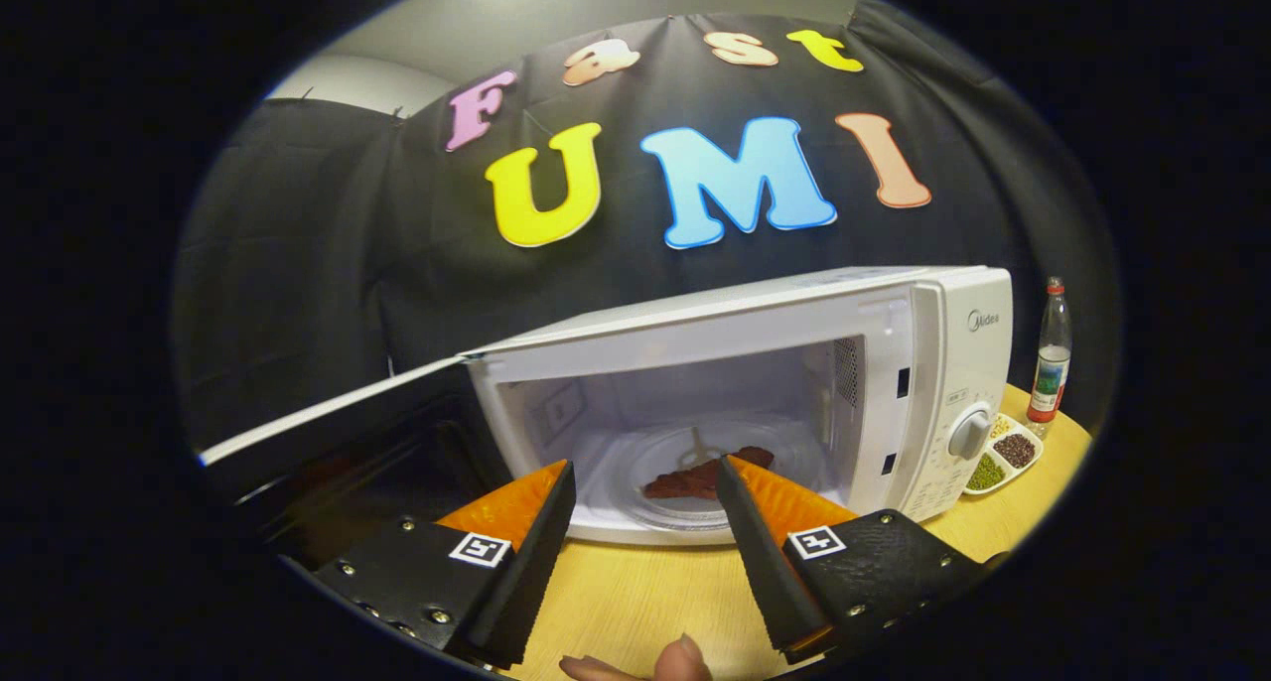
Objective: Open the microwave, put the food inside, and close the microwave door.
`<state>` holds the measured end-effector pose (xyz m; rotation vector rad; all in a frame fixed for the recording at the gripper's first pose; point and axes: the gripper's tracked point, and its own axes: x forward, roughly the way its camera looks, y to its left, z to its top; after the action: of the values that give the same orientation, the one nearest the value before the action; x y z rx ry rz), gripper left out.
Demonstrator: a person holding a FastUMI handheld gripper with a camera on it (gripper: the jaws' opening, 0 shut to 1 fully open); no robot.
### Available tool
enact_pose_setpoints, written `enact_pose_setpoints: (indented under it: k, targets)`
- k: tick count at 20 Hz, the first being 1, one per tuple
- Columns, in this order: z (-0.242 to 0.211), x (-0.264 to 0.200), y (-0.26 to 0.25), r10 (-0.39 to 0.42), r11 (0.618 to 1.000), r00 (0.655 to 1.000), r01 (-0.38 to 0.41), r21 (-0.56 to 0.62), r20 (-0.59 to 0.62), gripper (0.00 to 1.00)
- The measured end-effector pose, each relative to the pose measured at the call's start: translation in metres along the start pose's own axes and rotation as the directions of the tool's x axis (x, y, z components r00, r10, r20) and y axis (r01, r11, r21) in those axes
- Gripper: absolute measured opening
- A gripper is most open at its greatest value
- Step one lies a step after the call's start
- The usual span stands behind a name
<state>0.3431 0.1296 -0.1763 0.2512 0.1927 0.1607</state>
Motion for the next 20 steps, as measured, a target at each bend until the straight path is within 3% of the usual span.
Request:
enact_pose_setpoints:
  k: [4, 10, 15, 20]
  targets:
    - [0.030, -0.080, 0.054, 0.157, 0.987, 0.986, -0.156, -0.030, 0.058, 0.86]
    - [0.061, -0.172, 0.142, 0.371, 0.927, 0.919, -0.359, -0.109, 0.135, 0.86]
    - [0.037, -0.207, 0.216, 0.520, 0.833, 0.850, -0.483, -0.268, 0.086, 0.86]
    - [-0.007, -0.202, 0.252, 0.546, 0.815, 0.837, -0.536, -0.218, -0.017, 0.86]
